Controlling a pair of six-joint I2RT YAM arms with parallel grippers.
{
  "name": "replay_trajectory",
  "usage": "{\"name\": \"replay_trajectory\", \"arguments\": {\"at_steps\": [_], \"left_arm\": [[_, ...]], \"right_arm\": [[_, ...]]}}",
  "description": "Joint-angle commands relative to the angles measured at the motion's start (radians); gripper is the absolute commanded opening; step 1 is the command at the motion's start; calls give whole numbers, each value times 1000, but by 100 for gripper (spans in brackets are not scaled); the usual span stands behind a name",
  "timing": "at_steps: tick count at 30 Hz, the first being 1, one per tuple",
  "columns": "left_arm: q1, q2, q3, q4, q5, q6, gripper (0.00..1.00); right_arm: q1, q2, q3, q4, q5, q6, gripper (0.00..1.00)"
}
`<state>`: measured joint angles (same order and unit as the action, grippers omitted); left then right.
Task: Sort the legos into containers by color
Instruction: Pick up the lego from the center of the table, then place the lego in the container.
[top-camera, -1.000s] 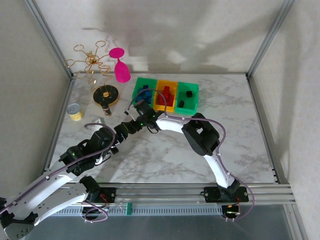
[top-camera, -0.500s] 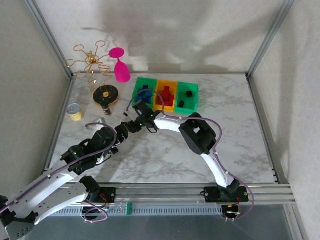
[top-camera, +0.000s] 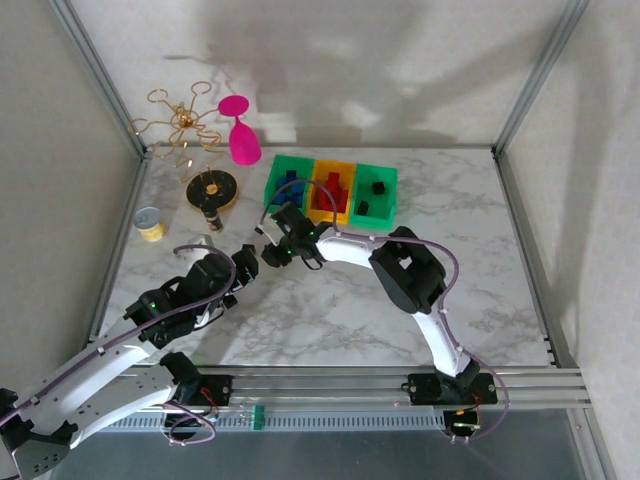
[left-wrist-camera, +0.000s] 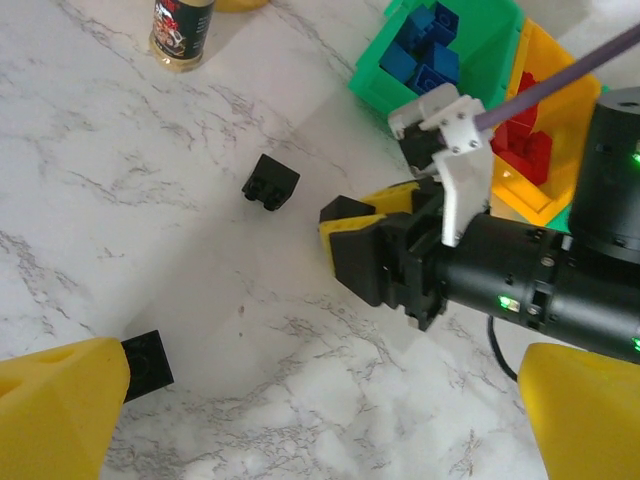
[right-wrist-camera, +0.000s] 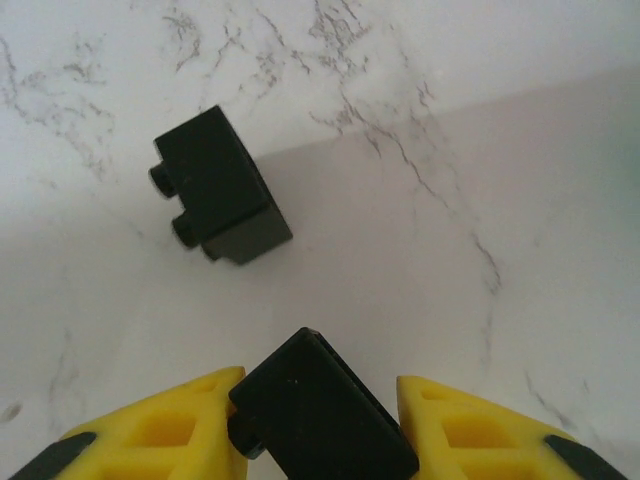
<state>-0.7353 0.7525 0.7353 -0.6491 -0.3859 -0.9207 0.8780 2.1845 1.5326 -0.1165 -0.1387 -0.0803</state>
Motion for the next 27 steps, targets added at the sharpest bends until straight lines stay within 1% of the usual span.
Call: {"name": "replay_trajectory", "arguments": {"at_steps": [1,6,12,14,16,22,27], "left_arm": [[12,-6,1,10,18,7,100],[13,22,4,56,62,43,100],[13,93,19,160,141,102,100],[12,118,19,205,169,129,100],[14,145,26,240,184,145,100],[13,235,50,341,229,184,100],[13,291,65,415,251,205,100]], "right_arm": [[1,-114,-72,7,32,56,21],[-41,-247,-178,10,30,136,21],[-147,-406,-280,-6,48,250,23],[-178,-457,-313,-7,77,274,24],[-234,-489,-334,-18,123,295,25],[-372,-514,-351,-20,180,339,25],[-447,-442,-301,1,249,337,25]]}}
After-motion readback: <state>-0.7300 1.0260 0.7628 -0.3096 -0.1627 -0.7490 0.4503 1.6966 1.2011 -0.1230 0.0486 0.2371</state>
